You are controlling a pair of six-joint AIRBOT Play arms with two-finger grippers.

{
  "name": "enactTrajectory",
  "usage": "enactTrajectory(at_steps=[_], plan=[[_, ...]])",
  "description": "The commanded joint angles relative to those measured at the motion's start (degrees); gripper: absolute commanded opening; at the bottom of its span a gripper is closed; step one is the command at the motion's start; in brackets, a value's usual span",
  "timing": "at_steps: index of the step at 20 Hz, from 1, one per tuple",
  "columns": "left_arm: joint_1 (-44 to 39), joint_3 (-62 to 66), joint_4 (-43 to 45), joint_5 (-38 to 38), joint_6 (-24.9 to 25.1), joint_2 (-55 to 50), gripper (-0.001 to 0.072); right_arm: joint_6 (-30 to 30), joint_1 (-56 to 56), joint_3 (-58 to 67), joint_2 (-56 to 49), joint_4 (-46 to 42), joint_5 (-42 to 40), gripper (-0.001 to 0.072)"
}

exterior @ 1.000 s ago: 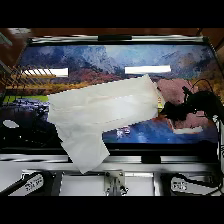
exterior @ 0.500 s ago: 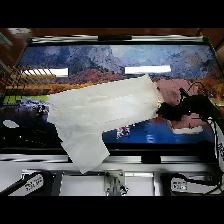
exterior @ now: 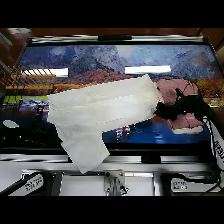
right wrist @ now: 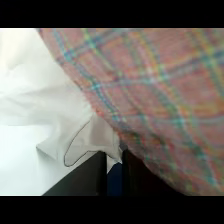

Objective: Fold the shirts.

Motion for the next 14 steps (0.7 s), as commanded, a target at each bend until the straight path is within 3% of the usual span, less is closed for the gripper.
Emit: enactTrajectory(at_steps=[1, 2, 7, 12, 14], plan=[[0.0, 0.0, 0.0, 0.0, 0.0, 0.0, 0.0034, 0.1, 1.4, 0.4, 0.0, 0.8, -0.3, 0.0096], [0.0, 0.0, 0.0, 0.0, 0.0, 0.0, 0.0034, 0.0, 1.2, 1.0, 0.1, 0.8, -1.9, 0.0048], [0.0, 7.5, 0.0, -2.9, 0.8, 0.7, 0.0032, -2.4, 0.5, 6.3, 7.0, 0.7, -5.0, 0.0047], [0.0, 30.5, -4.9, -5.2, 0.1, 7.2, 0.0033, -2.5, 0.5, 15.5, 19.2, 0.7, -7.4, 0.0047], [0.0, 43.7, -5.5, -4.9, -3.6, 9.5, 0.0032, -1.9, 0.5, 20.2, 24.3, 0.7, -7.4, 0.0047]])
